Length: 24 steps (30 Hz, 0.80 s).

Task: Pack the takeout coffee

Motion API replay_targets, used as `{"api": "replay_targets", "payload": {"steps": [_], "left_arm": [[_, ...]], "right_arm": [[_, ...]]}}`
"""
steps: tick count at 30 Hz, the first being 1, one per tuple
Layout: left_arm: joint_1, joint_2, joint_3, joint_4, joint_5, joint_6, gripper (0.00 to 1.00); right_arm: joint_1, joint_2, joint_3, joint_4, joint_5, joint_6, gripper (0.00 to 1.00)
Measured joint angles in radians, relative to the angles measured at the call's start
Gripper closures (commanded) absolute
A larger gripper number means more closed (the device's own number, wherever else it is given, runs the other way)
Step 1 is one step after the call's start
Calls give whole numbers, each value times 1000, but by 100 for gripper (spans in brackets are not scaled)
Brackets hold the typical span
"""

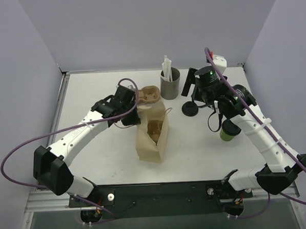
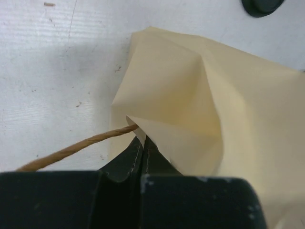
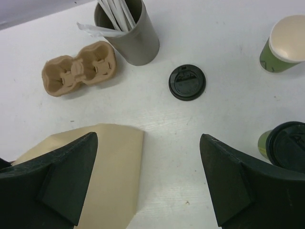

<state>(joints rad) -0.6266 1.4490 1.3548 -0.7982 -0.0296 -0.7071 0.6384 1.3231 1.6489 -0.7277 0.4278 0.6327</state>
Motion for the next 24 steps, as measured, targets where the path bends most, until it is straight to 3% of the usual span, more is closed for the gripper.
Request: {"api": "replay_targets", "payload": {"steps": [4, 11, 14, 15, 19, 24], "left_arm": [[-1, 24, -63, 35, -4, -3, 100], [-3, 6, 83, 30, -15, 16, 98], [-3, -19, 92, 31, -15, 11, 80], [-3, -26, 92, 30, -15, 8, 68], [-3, -41, 92, 30, 5, 2, 48], [-3, -50, 96, 32, 55, 6, 44]], "right_arm": [[-19, 0, -51, -13, -40, 12, 18], [-23, 4, -34, -41, -84, 21, 18], [-23, 20, -3, -57, -107, 22, 18], [-23, 26, 4, -58, -113, 22, 18], [-23, 63, 23, -69, -142, 22, 18], [-23, 105, 29, -82, -169, 21, 18]]}}
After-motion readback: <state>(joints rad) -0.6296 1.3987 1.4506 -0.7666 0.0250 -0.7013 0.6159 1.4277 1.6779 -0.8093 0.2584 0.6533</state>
